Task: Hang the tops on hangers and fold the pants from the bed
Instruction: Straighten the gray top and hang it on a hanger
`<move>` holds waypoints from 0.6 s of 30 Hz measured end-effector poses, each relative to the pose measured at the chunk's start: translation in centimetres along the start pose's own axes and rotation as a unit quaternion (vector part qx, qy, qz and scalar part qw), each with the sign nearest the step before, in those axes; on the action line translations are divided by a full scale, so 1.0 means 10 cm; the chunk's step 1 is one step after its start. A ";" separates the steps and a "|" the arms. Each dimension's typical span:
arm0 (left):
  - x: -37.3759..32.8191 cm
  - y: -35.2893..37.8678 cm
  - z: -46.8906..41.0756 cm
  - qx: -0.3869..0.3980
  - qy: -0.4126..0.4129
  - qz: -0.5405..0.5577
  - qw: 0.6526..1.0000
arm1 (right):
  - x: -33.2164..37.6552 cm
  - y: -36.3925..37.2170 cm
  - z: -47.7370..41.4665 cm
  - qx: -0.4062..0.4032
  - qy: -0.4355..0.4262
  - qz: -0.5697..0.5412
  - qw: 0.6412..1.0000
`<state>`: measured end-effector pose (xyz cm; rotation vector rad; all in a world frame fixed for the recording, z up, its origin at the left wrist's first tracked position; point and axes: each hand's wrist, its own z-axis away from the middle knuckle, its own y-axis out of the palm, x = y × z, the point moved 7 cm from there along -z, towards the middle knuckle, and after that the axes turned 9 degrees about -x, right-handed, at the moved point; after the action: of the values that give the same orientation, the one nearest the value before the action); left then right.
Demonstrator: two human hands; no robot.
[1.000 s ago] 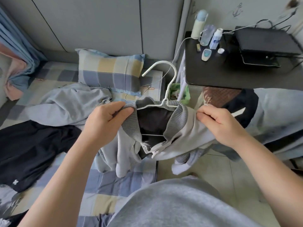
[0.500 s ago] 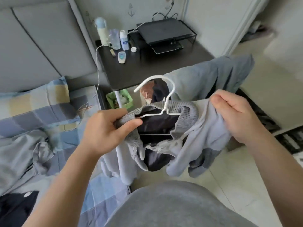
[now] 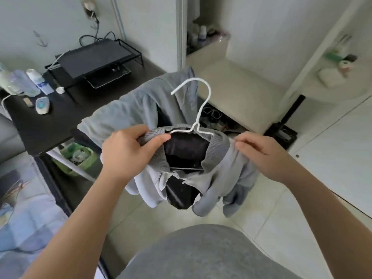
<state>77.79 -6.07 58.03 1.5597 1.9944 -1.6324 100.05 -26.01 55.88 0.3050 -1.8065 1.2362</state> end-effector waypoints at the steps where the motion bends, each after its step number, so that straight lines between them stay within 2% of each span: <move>1: -0.11 0.18 -0.05 0.012 0.005 0.008 1.000 | -0.09 -0.13 0.03 -0.007 -0.002 0.002 1.000; 6: -0.59 1.03 -0.29 0.093 0.006 0.087 0.992 | -0.50 -0.65 0.19 0.007 0.062 -0.010 0.998; 9: -0.85 1.41 -0.44 0.114 0.049 0.041 0.991 | -0.66 -0.82 0.28 0.013 0.104 -0.030 0.994; 12: -1.04 1.75 -0.57 0.136 0.034 0.016 0.990 | -0.78 -0.95 0.30 -0.068 0.135 -0.098 0.984; 18: -1.35 2.15 -0.87 0.182 0.025 0.097 0.978 | -0.86 -1.16 0.00 -0.214 0.198 -0.208 0.934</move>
<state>104.30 -10.09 56.38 1.8628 1.5639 -1.9733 112.19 -33.76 56.38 0.1603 -1.5046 0.5388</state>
